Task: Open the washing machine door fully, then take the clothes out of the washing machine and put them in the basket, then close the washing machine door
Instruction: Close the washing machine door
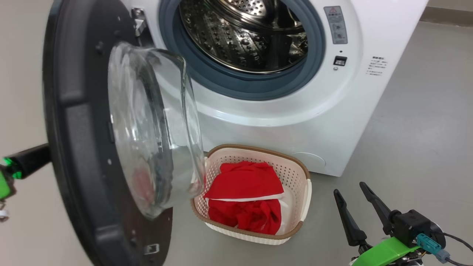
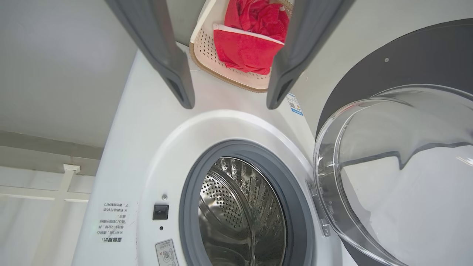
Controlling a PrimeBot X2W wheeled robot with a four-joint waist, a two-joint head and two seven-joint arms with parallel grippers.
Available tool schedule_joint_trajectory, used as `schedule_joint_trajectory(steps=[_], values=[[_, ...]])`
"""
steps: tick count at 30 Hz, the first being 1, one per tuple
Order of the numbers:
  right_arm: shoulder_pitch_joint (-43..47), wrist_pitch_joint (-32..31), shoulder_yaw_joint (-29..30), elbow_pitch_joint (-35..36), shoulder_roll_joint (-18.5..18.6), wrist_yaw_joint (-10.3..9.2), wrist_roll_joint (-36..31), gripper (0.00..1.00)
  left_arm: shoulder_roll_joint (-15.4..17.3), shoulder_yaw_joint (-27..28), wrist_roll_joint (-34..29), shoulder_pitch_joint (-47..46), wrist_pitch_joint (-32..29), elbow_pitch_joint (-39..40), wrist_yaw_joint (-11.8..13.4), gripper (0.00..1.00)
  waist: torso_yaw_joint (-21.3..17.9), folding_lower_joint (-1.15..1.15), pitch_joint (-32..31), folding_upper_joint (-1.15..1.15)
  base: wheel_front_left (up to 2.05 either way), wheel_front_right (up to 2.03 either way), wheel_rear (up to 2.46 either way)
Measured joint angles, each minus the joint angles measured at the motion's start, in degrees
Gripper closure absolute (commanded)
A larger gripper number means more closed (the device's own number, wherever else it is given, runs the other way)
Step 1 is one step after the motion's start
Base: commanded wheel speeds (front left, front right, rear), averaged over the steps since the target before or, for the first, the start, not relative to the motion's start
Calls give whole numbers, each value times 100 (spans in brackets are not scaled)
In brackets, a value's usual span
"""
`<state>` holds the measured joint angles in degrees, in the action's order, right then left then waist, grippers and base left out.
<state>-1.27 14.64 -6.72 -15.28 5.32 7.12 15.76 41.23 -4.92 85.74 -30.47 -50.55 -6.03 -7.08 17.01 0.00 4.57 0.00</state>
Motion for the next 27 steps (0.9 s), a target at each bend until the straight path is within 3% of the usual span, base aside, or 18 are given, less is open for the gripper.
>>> schedule_joint_trajectory(steps=[16,27], values=[[-3,0,62,49,-54,0,0,0,-250,-732,-170,-287,671,650,0,100,-500,0,60,0,0,0,0],[-10,0,98,77,-154,0,0,0,-445,-1276,-314,-611,1347,693,0,100,-856,0,131,0,0,0,0]])
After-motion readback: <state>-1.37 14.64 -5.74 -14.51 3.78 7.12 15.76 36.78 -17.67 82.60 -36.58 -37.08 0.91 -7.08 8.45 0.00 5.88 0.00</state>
